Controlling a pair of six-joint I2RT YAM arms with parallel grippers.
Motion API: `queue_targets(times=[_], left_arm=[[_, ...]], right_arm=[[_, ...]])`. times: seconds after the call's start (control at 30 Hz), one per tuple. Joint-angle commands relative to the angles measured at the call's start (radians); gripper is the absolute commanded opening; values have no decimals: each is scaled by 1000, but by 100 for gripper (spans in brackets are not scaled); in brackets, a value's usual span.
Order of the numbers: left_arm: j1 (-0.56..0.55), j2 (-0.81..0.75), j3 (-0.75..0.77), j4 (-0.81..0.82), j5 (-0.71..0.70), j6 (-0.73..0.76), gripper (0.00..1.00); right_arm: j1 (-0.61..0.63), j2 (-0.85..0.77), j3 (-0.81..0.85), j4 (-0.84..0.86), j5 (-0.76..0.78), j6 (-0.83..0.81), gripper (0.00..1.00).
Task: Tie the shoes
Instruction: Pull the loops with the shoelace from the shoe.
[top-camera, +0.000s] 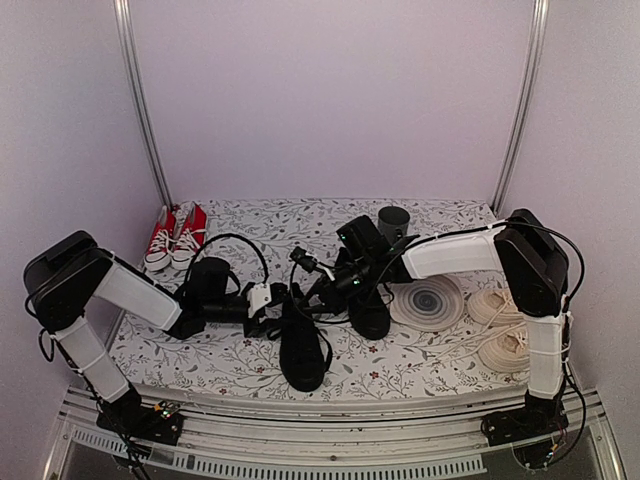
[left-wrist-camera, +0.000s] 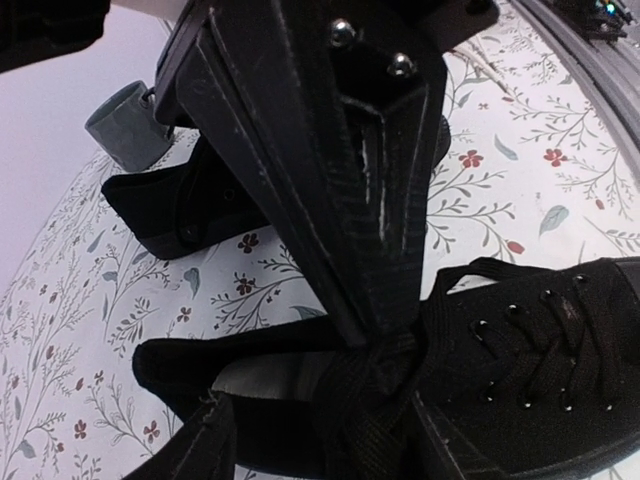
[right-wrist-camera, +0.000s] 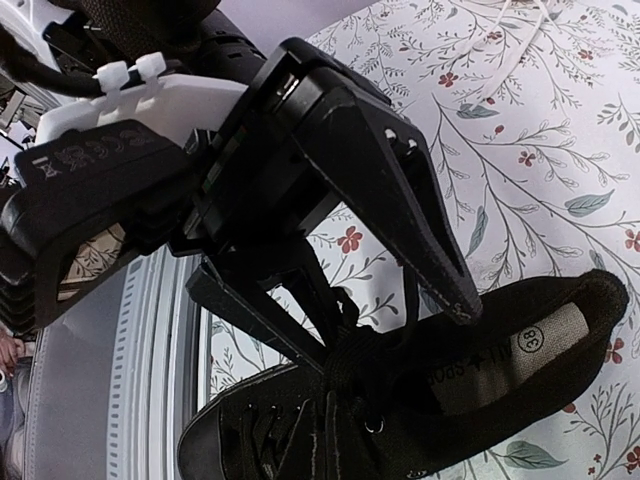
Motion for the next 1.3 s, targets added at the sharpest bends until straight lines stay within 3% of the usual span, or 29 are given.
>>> queue_targets(times=[0.0, 0.4, 0.67, 0.73, 0.83, 1.27], left_arm=[[-15, 8, 17, -2, 43, -1, 53], [-15, 15, 5, 87, 81, -75, 17], [-15, 21, 7, 86, 64, -80, 1], [-14, 26, 13, 83, 59, -83, 0], [-15, 24, 11, 83, 52, -82, 0], [-18, 27, 9, 86, 34, -75, 3]], right_arm=[[-10, -29, -10, 20, -25, -5, 1], [-19, -32, -19, 14, -28, -8, 1], [-23, -48, -30, 2, -63, -29, 1], [-24, -44, -26, -2, -86, -35, 3], [-50, -45, -35, 40, -124, -15, 17], [-68, 80, 29, 127, -127, 143, 14]])
